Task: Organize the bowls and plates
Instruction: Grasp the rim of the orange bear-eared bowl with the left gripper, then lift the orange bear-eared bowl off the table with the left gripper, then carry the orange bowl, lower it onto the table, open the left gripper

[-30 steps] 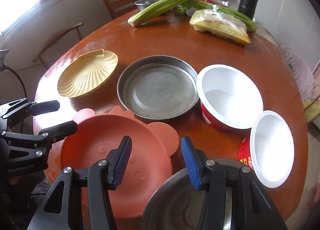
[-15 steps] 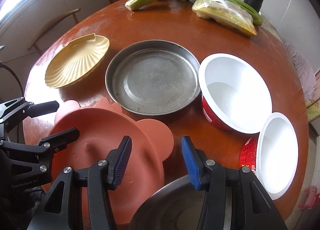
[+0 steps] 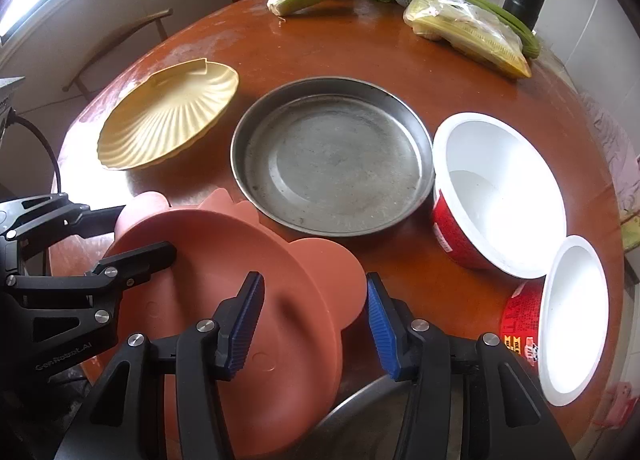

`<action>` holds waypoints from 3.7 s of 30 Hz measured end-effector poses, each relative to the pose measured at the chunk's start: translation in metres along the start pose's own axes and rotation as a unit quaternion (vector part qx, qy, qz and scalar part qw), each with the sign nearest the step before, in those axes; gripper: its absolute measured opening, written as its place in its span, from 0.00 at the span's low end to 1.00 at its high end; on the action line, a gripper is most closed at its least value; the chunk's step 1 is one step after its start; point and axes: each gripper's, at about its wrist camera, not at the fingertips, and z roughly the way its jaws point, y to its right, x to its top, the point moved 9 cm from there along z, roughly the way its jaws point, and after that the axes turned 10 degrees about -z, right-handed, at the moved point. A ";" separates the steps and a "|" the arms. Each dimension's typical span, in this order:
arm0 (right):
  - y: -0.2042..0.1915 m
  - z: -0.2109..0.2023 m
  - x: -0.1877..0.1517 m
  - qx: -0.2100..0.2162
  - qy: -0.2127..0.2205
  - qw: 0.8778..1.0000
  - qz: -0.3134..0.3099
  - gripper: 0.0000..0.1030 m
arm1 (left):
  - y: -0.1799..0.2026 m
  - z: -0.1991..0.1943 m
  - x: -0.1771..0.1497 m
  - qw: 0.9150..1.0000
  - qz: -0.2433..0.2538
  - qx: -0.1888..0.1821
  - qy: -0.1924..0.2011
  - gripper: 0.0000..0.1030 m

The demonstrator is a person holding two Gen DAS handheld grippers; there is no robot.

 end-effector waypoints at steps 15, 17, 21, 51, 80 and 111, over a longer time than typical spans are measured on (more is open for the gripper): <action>-0.041 0.007 0.014 0.028 0.005 1.000 0.002 0.52 | -0.045 -0.012 -0.002 0.999 -0.044 0.023 0.017 0.39; -0.044 0.010 0.012 0.033 -0.001 0.999 0.003 0.52 | -0.047 -0.015 -0.003 0.999 -0.045 0.022 0.022 0.39; -0.050 0.012 0.009 0.031 -0.006 0.999 0.001 0.52 | -0.046 -0.021 -0.006 0.998 -0.052 0.010 0.024 0.39; -0.079 -0.041 0.057 0.031 0.077 0.996 -0.012 0.47 | -0.069 -0.069 0.020 0.994 -0.073 0.001 0.085 0.36; -0.082 -0.019 0.158 -0.005 0.079 0.996 -0.047 0.47 | -0.123 -0.061 0.088 0.988 -0.104 0.011 0.110 0.36; -0.059 0.041 0.167 0.000 0.038 0.999 -0.018 0.47 | -0.132 -0.014 0.101 0.990 -0.108 0.040 0.084 0.36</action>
